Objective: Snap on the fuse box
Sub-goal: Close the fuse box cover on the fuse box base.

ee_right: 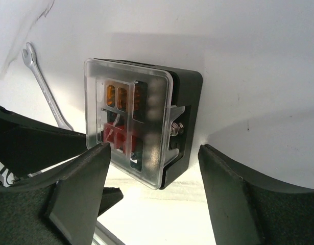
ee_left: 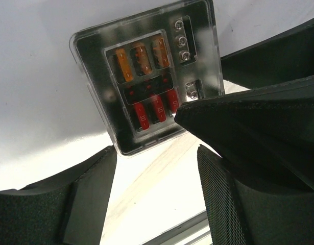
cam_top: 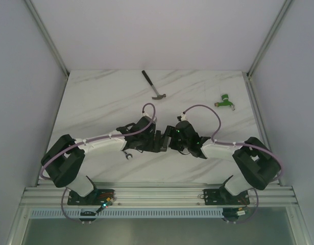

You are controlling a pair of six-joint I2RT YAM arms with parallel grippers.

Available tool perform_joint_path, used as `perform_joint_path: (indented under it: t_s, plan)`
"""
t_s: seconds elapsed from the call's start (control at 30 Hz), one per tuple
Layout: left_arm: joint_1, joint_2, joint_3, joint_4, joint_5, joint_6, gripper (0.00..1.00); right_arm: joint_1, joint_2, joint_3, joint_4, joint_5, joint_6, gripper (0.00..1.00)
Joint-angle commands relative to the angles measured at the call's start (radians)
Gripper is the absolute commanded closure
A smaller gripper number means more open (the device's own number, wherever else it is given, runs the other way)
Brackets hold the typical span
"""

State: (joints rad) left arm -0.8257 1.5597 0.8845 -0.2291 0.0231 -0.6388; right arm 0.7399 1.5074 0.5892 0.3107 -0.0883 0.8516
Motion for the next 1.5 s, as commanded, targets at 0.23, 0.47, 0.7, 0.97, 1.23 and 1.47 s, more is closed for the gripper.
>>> perform_joint_path:
  t_s: [0.23, 0.47, 0.7, 0.97, 1.23, 1.47]
  plan:
    - [-0.002, -0.12, 0.017, -0.027, -0.057, 0.002, 0.26, 0.02, -0.084, 0.011, -0.094, 0.08, -0.04, 0.23]
    - [0.082, -0.209, -0.051, -0.065, -0.154, 0.011, 0.43, 0.016, -0.097, 0.035, -0.236, 0.188, -0.08, 0.24]
    - [0.108, -0.091, -0.055, -0.043, -0.154, 0.029, 0.51, 0.016, -0.11, 0.048, -0.31, 0.248, -0.104, 0.24]
    - [0.107, -0.033, -0.04, -0.005, -0.135, 0.036, 0.51, 0.008, -0.184, 0.067, -0.357, 0.284, -0.153, 0.23]
    - [0.108, 0.016, -0.035, 0.005, -0.143, 0.042, 0.51, 0.01, -0.064, 0.113, -0.436, 0.335, -0.164, 0.26]
    - [0.106, 0.06, -0.013, 0.027, -0.126, 0.046, 0.52, 0.029, -0.006, 0.144, -0.44, 0.315, -0.178, 0.26]
